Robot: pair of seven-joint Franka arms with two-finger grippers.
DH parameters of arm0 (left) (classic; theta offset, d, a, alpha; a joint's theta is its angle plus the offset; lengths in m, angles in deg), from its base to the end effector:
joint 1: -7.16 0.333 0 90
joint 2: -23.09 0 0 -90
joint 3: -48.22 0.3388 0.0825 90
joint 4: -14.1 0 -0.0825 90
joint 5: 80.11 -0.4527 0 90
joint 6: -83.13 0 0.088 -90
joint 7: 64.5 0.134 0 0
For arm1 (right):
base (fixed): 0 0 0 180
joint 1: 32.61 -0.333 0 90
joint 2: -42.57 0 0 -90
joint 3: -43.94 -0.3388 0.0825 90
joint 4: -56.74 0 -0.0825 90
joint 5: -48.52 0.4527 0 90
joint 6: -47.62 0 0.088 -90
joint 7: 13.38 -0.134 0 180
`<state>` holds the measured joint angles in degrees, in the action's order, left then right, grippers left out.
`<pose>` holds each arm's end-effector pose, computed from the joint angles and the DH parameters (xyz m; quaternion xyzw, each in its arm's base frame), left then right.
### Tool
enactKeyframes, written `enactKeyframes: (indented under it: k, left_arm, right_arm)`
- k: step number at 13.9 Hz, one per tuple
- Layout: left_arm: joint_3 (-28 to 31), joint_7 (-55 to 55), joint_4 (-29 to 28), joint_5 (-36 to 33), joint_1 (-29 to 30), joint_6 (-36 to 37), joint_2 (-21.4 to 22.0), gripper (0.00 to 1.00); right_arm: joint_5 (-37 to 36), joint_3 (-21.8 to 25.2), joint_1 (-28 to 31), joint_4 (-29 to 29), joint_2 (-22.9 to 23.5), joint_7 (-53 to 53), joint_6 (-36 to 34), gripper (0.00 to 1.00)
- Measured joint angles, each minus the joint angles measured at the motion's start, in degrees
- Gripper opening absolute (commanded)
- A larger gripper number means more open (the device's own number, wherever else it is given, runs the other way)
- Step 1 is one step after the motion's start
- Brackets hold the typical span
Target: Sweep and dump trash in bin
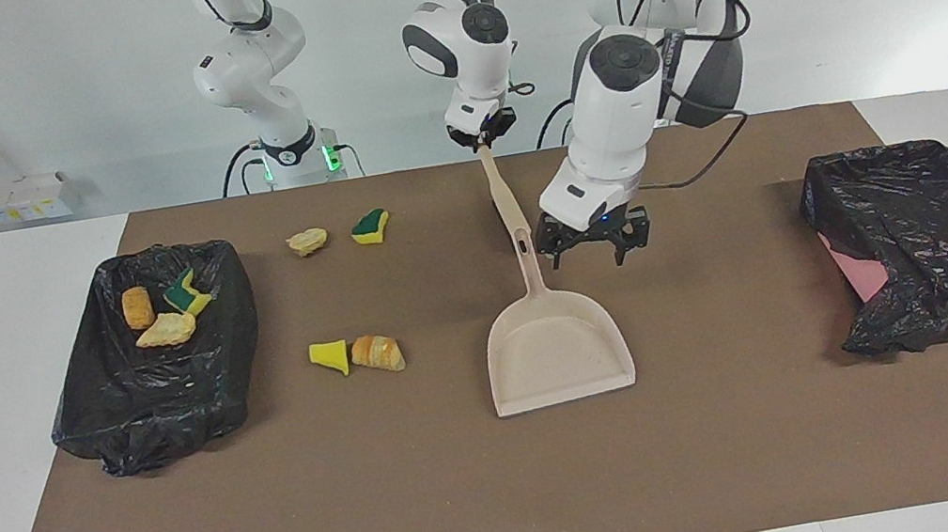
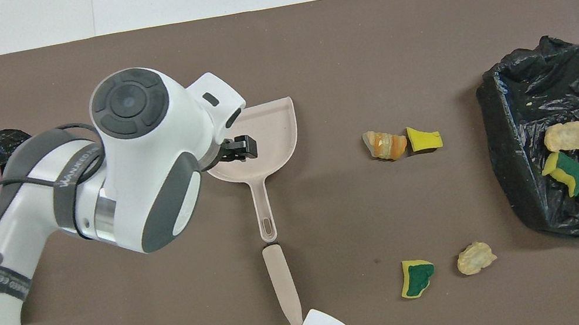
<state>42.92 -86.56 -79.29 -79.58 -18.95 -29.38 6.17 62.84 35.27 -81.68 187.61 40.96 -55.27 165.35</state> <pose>0.6200 -0.3733 0.4237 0.9966 -0.0775 0.0097 0.0247 0.2703 0.4640 0.3041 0.9875 0.0678 -0.1421 0.0104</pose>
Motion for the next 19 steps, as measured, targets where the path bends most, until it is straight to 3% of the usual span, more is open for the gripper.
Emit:
enactKeyframes:
  k: [5, 9, 10, 11, 13, 14, 19]
  left_arm:
    - [0.0, -3.4, -7.5, 0.0, -3.6, -7.6, -1.0, 1.0]
    - [-0.1, -5.3, -11.3, 1.5, -5.4, -10.2, -0.9, 0.97]
    - [-0.1, -5.6, -11.8, 2.0, -5.7, -10.3, -0.9, 0.86]
    - [-0.1, -6.1, -12.4, 2.3, -6.1, -10.3, -0.8, 0.68]
    - [-0.1, -7.7, -13.2, 2.7, -6.7, -10.2, -0.3, 0.11]
    - [-0.2, -9.0, -13.5, 2.7, -7.0, -10.2, -0.1, 0.0]
    - [0.2, -11.4, -13.5, 2.8, -7.3, -10.1, 0.7, 0.0]
  right_arm:
    - [-1.8, 0.3, 5.7, -0.2, -10.4, -6.0, -13.7, 0.0]
    - [-5.2, 0.1, 6.9, 0.6, -12.9, -16.0, -22.7, 0.0]
    - [-5.7, 0.2, 8.3, 0.8, -12.9, -16.6, -25.0, 0.0]
    - [-6.5, 0.2, 10.0, 1.2, -12.9, -16.6, -27.3, 0.0]
    - [-8.1, 0.3, 13.2, 2.1, -12.9, -16.6, -32.0, 0.0]
    - [-9.4, 0.3, 14.7, 2.7, -13.0, -16.6, -34.1, 0.0]
    - [-11.3, 0.3, 19.1, 9.6, -16.7, -16.9, -37.2, 0.0]
